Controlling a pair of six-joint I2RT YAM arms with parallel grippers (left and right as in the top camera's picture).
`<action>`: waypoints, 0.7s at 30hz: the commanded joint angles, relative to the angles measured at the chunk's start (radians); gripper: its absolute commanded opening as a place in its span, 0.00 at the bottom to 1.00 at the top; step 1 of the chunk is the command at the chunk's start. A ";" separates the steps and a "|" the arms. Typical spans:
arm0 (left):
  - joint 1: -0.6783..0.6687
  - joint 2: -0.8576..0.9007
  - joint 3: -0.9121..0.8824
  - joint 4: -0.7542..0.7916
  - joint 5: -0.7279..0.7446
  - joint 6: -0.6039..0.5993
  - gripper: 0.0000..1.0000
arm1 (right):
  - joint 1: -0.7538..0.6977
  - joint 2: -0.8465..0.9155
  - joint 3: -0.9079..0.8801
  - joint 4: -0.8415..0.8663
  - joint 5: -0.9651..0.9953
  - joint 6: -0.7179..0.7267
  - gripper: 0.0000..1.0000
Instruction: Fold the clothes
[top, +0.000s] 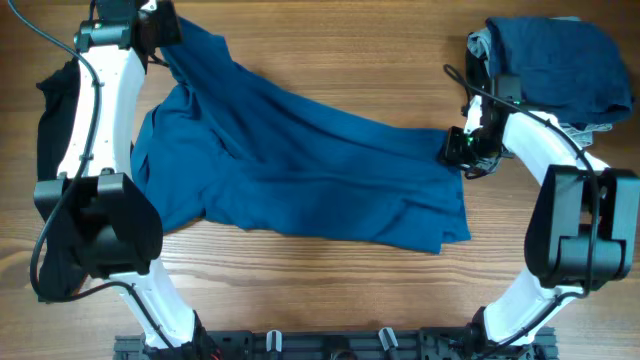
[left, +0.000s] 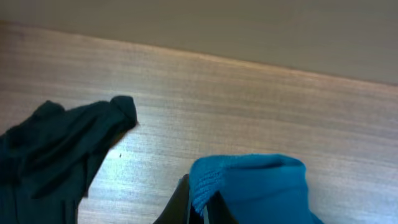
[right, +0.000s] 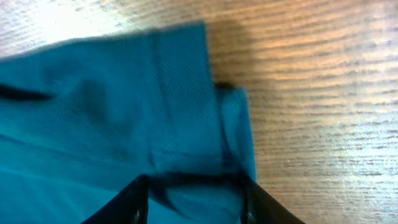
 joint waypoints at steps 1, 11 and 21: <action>-0.001 -0.002 0.006 -0.028 -0.006 0.005 0.04 | 0.029 0.057 -0.002 0.043 -0.016 0.034 0.45; 0.001 -0.002 0.006 -0.029 -0.132 0.005 0.04 | 0.038 0.060 0.263 -0.028 -0.002 0.004 0.04; 0.006 -0.100 0.006 -0.168 -0.119 0.002 0.04 | 0.007 0.060 0.493 -0.425 -0.032 -0.105 0.04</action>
